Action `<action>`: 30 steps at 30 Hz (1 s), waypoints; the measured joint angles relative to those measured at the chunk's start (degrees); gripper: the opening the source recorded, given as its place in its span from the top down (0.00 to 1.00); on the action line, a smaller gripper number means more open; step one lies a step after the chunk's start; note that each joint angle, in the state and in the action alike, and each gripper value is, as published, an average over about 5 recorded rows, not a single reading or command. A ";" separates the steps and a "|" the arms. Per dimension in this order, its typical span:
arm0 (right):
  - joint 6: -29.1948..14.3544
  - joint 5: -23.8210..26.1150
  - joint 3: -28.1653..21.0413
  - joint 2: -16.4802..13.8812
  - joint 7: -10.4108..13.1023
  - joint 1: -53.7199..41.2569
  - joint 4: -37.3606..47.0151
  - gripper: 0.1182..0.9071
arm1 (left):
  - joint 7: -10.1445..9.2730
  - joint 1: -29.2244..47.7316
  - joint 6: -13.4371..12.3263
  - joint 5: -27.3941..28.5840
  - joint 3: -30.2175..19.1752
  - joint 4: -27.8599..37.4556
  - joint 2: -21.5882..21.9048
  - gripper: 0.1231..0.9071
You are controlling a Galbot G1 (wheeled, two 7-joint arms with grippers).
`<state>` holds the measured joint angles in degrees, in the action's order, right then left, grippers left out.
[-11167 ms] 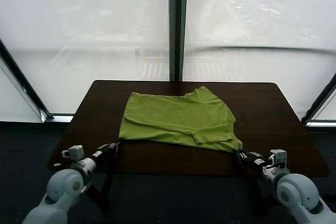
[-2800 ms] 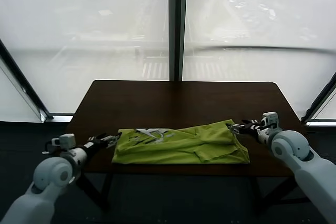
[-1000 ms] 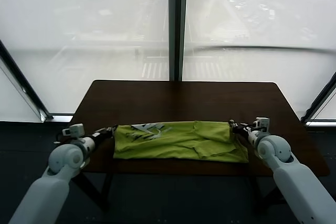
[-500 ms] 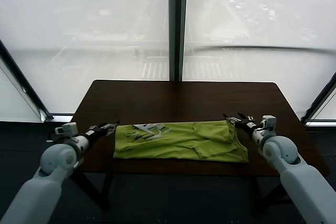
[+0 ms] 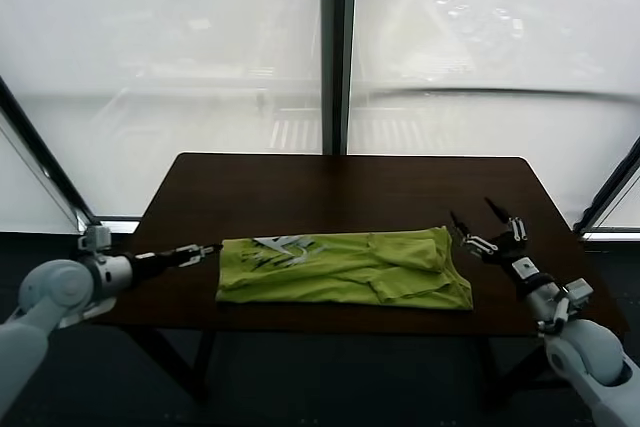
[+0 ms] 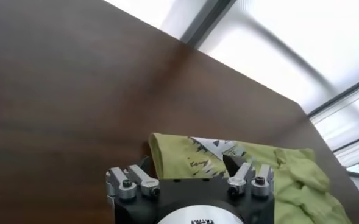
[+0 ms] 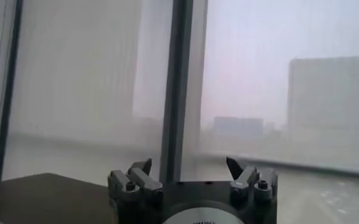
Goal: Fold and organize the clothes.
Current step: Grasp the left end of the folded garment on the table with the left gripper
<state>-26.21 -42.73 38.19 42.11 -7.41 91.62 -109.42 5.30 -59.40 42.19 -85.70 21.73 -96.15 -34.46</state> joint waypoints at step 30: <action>0.28 0.43 3.79 1.98 0.60 5.19 -3.19 0.00 | 1.47 1.22 -0.20 5.49 -5.60 2.03 -4.67 0.00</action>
<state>-25.92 -42.30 41.99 44.09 -6.81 96.81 -112.61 6.76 -58.18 42.00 -80.22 16.13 -94.11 -39.14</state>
